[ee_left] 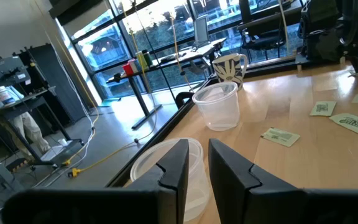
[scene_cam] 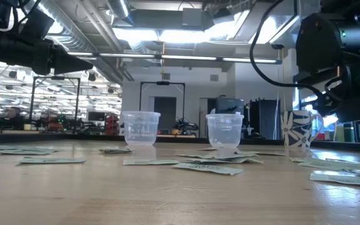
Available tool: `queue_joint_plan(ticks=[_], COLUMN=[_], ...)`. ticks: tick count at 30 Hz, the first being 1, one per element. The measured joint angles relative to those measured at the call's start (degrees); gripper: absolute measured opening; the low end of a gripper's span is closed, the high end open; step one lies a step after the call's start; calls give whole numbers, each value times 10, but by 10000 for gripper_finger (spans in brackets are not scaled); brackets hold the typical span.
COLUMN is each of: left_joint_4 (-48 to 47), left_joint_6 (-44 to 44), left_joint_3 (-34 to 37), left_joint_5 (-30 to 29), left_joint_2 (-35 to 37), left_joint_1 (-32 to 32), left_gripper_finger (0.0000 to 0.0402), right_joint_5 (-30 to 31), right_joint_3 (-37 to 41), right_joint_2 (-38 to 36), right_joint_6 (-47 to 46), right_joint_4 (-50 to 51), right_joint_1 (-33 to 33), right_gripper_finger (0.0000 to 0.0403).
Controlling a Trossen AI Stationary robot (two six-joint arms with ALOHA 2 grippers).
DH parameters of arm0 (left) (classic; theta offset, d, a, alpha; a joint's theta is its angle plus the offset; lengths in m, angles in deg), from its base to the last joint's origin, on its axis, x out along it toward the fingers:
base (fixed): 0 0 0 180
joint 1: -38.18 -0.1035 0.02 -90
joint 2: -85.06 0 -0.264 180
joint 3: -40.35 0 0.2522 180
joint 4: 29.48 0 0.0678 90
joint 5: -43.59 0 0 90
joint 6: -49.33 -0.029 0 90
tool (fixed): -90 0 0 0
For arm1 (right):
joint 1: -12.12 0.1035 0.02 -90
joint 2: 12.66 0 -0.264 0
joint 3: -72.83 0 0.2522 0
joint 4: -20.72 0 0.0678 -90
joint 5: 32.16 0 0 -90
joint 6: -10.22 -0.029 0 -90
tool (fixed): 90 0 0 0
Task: Pick and place Stevia / Truvia into bins
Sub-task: Put the stevia packet into the right transparent container
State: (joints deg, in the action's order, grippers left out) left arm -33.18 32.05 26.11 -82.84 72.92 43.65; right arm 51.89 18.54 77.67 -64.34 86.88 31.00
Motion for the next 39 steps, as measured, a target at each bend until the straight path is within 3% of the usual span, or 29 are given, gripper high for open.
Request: queue_joint_plan(ticks=[7, 11, 18, 23, 28, 35, 39], left_joint_4=[0, 0, 1, 3, 3, 3, 3], left_joint_6=[0, 0, 0, 0, 0, 0, 0], left_joint_3=[0, 0, 0, 0, 0, 0, 0], left_joint_5=[0, 0, 0, 0, 0, 0, 0], left_joint_2=[0, 0, 0, 0, 0, 0, 0], left_joint_1=[0, 0, 0, 0, 0, 0, 0], left_gripper_finger=[56, 56, 56, 56, 56, 56, 56], right_joint_5=[14, 41, 223, 359, 364, 361, 311], right_joint_3=[-77, -133, -243, -281, -281, -247, -199], right_joint_2=[2, 2, 1, 0, 0, 0, 0], right_joint_6=[19, 85, 346, 572, 705, 702, 691], right_joint_4=[46, 48, -54, -195, -279, -296, -345], right_joint_1=[0, -8, -53, -95, -171, -298, -349], right_gripper_finger=[4, 4, 4, 5, 5, 5, 5])
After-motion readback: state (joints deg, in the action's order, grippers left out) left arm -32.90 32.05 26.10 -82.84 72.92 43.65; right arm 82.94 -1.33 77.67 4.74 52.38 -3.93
